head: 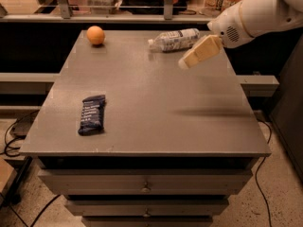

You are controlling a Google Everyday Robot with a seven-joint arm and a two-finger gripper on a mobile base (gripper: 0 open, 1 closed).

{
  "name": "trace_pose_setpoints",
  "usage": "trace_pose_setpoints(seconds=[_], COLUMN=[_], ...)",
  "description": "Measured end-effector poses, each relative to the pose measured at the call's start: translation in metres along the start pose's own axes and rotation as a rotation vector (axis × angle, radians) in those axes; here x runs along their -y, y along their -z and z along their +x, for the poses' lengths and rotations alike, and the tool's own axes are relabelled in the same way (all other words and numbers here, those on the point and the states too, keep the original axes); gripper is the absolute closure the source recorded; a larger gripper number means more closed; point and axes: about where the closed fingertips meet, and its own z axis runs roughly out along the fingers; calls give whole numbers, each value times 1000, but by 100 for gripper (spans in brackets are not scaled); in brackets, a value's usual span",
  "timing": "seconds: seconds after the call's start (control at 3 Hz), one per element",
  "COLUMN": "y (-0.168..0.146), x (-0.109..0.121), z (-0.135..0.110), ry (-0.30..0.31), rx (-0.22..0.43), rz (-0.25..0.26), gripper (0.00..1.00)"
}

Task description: Move blue plastic bottle near rxbar blueberry

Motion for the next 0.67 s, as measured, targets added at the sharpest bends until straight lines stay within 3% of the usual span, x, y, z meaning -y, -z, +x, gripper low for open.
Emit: trace_pose_setpoints(seconds=[0.67], y=[-68], x=[29], z=[-19], ry=[14], rx=[72], rz=[-40], gripper=[0])
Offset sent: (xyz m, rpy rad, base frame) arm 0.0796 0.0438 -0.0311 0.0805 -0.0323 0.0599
